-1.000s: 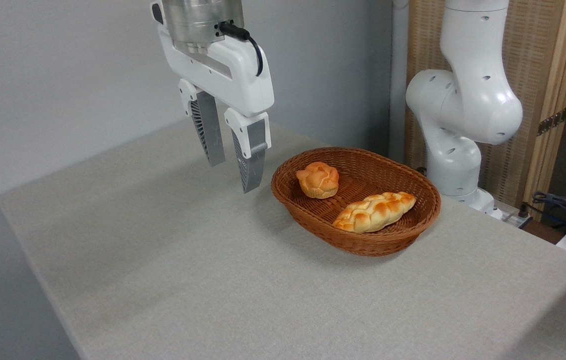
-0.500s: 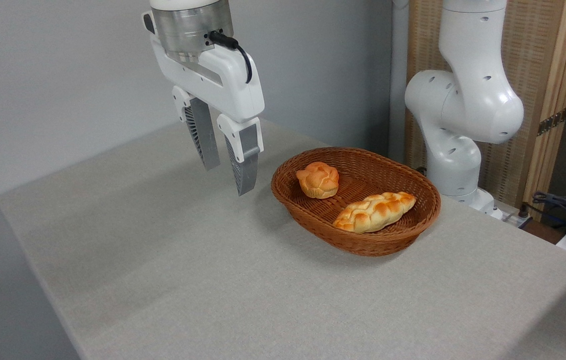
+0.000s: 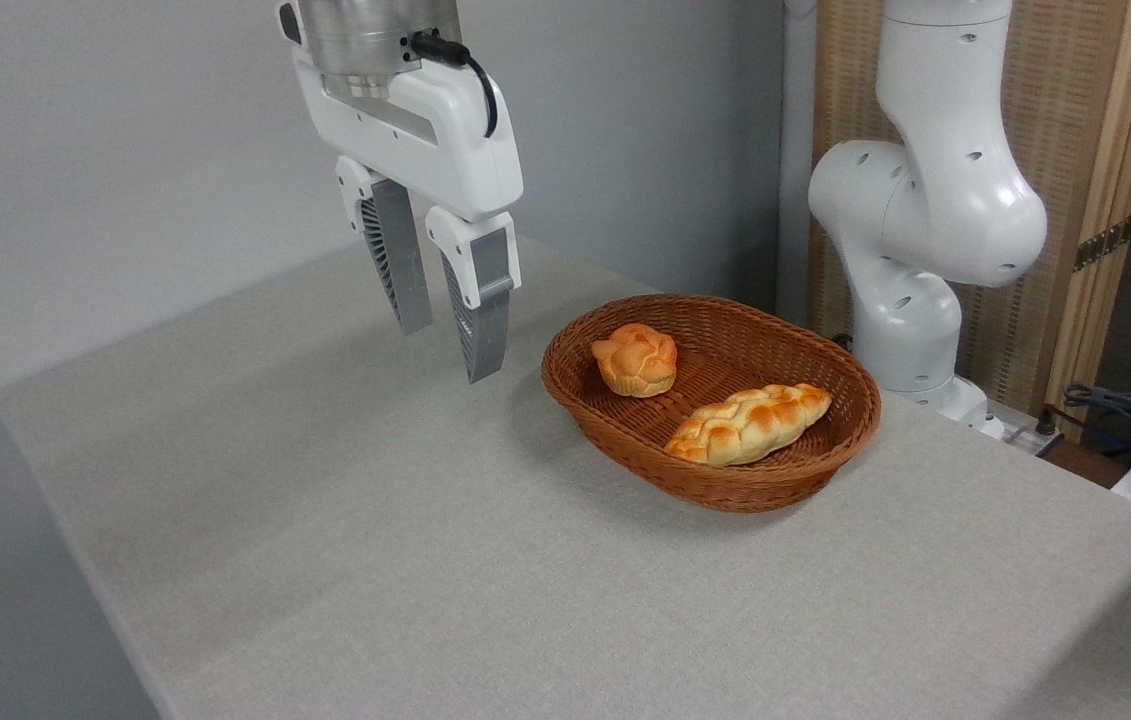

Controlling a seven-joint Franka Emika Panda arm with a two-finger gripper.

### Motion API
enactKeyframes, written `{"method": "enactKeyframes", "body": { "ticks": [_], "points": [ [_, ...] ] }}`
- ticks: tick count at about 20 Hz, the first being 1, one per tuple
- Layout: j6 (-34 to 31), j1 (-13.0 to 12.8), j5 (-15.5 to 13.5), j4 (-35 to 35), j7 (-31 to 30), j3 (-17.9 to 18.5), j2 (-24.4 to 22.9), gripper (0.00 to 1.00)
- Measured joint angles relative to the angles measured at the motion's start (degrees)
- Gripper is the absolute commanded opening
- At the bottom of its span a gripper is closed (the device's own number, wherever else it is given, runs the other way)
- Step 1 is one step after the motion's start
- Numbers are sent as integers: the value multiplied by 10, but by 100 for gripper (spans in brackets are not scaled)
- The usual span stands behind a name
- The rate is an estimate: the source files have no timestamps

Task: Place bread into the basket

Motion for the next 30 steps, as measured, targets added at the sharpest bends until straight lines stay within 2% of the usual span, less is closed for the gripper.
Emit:
{"method": "enactKeyframes", "body": {
  "ticks": [5, 12, 16, 20, 30],
  "points": [
    [-11, 1, 1, 3, 0, -2, 5, 100],
    [-18, 1, 24, 3, 2, -5, 6, 100],
    [-18, 2, 24, 3, 7, -6, 10, 100],
    [-18, 20, 24, 3, 7, -28, 11, 100],
    [-18, 26, 24, 7, 5, -29, 11, 100]
  ]
}}
